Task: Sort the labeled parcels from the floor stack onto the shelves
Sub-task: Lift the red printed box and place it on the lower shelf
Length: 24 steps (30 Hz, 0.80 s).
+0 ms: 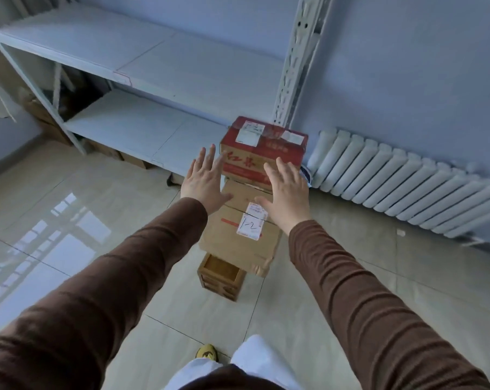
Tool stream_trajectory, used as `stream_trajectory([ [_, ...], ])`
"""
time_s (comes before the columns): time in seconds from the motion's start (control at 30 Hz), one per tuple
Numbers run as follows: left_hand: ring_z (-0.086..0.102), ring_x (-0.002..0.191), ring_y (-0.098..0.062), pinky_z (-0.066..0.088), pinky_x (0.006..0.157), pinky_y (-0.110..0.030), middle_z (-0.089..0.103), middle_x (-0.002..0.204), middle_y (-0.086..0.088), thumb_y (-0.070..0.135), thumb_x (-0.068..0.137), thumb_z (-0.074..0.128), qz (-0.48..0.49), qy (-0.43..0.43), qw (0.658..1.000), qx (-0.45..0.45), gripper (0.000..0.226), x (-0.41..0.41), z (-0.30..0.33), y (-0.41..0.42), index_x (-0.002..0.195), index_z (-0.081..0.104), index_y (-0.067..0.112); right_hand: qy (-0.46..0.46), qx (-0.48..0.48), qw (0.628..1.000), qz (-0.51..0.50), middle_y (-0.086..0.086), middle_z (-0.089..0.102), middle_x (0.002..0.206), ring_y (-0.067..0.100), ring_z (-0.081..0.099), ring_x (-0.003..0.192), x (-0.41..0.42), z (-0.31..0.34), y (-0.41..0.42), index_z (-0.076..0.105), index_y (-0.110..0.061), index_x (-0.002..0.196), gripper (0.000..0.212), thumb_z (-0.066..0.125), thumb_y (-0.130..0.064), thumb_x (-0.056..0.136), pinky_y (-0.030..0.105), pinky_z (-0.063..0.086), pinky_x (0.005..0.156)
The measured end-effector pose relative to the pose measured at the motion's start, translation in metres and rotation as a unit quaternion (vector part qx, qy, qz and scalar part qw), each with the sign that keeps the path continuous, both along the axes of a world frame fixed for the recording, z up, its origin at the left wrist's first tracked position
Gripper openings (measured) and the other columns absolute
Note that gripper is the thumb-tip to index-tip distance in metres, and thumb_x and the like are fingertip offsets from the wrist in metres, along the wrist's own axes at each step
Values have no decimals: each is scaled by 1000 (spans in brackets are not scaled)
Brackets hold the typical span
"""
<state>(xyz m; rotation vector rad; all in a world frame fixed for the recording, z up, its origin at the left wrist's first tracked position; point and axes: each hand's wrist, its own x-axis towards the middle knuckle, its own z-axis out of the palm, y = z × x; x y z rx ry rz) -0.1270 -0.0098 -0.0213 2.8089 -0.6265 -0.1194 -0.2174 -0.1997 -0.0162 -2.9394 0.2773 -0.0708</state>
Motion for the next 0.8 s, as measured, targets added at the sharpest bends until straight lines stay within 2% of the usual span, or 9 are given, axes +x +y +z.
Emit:
stream_trajectory([
  [0.33,-13,157,-25,2,128,-47,-14,171,-7,51,84,77,2,50,999,-11,119,104,-32,-76,163,-8,25,32,37,997,-53,8,6,172,36,8,157,83,-37,-105,12,-25,164,94,67,-55,93,57,16,126],
  [0.47,-10,158,-25,10,128,-52,-12,171,-8,53,79,81,37,87,995,-12,125,147,-51,-89,163,-9,27,66,88,991,-74,11,-3,172,38,2,158,112,-57,-136,1,-26,164,108,65,-67,87,53,15,127],
  [0.63,2,158,-27,12,126,-48,-4,172,-7,72,84,63,92,116,988,-31,112,182,-69,-104,163,-2,27,81,149,981,-99,14,-5,172,36,5,158,140,-80,-153,-3,-27,164,110,46,-84,83,53,19,125],
  [0.7,11,158,-28,18,126,-50,1,172,-7,73,89,54,112,129,984,-43,102,195,-78,-110,163,1,27,75,199,969,-123,17,-3,171,37,12,157,150,-90,-155,-3,-27,164,105,41,-83,87,51,22,124],
  [0.8,31,151,-32,32,120,-54,21,168,-10,71,94,47,136,149,977,-72,94,210,-91,-115,163,4,24,65,280,944,-161,16,-2,171,36,25,154,161,-103,-159,-10,-31,163,96,42,-73,95,49,34,120],
])
